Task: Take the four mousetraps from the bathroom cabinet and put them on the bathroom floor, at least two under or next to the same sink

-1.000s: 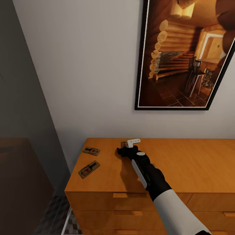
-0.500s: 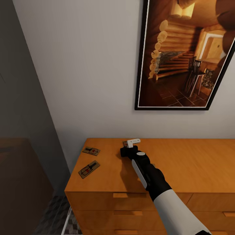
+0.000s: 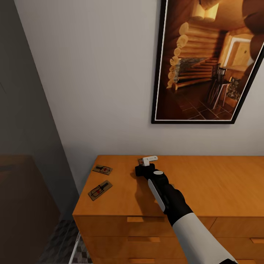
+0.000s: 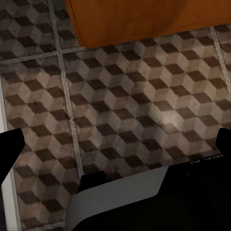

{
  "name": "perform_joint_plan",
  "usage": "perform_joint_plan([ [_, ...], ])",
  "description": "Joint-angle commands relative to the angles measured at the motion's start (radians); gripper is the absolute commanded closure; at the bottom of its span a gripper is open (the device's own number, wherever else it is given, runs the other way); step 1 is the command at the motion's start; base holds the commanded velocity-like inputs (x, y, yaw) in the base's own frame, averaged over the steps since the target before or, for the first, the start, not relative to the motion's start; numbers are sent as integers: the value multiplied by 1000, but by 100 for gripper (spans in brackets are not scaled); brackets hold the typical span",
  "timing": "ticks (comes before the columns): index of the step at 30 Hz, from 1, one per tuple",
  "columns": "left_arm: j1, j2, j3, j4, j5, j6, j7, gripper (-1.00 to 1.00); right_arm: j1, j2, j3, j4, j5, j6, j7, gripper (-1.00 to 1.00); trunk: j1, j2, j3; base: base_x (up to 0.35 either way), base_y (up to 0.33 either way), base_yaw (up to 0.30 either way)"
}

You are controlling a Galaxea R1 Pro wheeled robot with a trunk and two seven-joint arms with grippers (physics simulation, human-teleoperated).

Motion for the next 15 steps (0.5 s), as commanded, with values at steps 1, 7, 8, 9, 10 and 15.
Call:
perform_joint_plan([
  [1,-1,0,-3,0,1,-3,0,-100,0,0,1,39,-12,4,-10,100,0,0,-1,0,0,0],
  [7,-1,0,-3,1,1,-3,0,-100,0,0,3,27,-11,5,-17,100,0,0,-1,0,0,0],
  [8,-1,0,-3,2,1,-3,0,-100,0,0,3,27,-11,5,-18,100,0,0,-1,0,0,0],
  [9,-1,0,-3,2,1,-3,0,-100,0,0,4,27,-11,5,-18,100,0,0,-1,0,0,0],
  [10,-1,0,-3,2,1,-3,0,-100,0,0,4,27,-11,5,-18,100,0,0,-1,0,0,0],
  [15,-1,0,-3,2,1,-3,0,-100,0,0,3,21,-11,8,-18,100,0,0,-1,0,0,0],
])
